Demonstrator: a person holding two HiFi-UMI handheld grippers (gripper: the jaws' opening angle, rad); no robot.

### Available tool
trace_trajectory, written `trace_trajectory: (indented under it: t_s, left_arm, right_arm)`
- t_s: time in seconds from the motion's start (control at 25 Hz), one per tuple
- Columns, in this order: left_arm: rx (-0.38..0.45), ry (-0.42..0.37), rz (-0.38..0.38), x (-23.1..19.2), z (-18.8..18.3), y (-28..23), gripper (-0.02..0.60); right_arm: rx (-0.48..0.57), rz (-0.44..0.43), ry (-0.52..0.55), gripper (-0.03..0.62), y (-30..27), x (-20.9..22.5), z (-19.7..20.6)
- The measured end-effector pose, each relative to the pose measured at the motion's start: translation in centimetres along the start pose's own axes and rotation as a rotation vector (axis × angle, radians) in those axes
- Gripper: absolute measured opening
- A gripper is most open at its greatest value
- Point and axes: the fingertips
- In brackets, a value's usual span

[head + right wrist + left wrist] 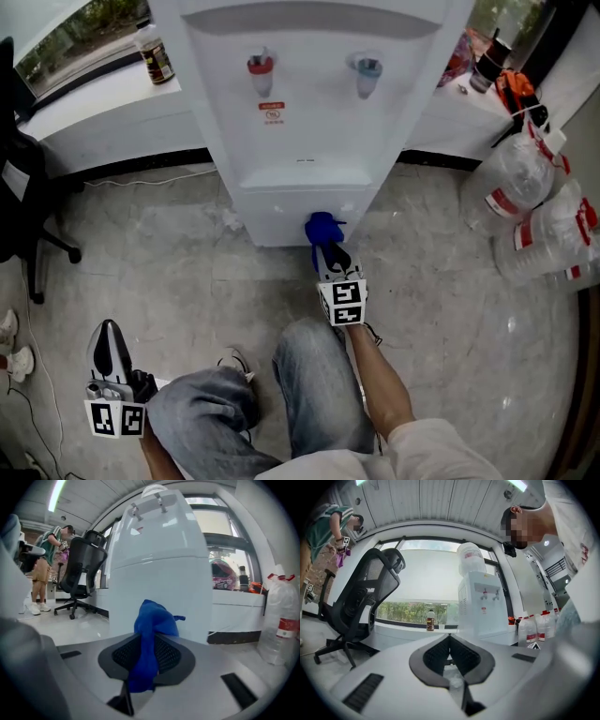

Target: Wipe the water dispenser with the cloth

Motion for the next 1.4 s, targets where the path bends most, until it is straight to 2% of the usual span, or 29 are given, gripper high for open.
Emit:
trace_trajectory:
  t_s: [0.16,0.28,0.48,0.68,0.8,0.96,1.28,1.4]
  left_arm:
    - [0.008,-0.014,-0.075,-2.2,-0.7,2.6,0.011]
    - [0.007,-0.016,-0.12,-3.6,-0.9,4.0,0.011]
    - [0.003,-0.033,-0.154,-4.9,-1.0,5.5,0.011]
    - [0.002,-0.044,-0.163,-5.3,-1.5,5.8,0.011]
    - [0.005,-0.049,-0.152,-5.4,-1.7,5.5,0.011]
    - [-0.001,-0.031,-0.118,-4.8,-1.0,4.4,0.011]
    - [-0.017,-0.037,-0.035,-2.5,-0.1,1.9,0.011]
    - [-0.022,-0.047,-0.019,-1.9,-0.2,1.7,0.011]
  right_arm:
    - [0.025,-0.147,-0.015,0.089,-2.8,-6.5,-1.1]
    - [0.035,-0.224,0.005,0.089,-5.0,-10.0,-2.3]
    - [0.059,-0.341,0.001,0.089,-7.9,-15.4,-4.1]
    - [0.061,-0.363,0.006,0.089,-9.4,-16.9,-4.5]
    - [0.042,-0.307,0.003,0.089,-9.2,-14.2,-3.3]
    - [0.014,-0.2,-0.01,0.089,-7.1,-8.5,-0.9]
    - [-0.088,0.087,-0.056,0.089,-1.0,6.6,6.1]
    - [-0.128,0.202,-0.115,0.089,1.6,11.0,8.8]
Point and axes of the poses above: the fingertips, and each gripper's own axes: y backward along the fingers, x to its right, z out of its underside, and after that the axes turned 15 degrees about y, right-handed
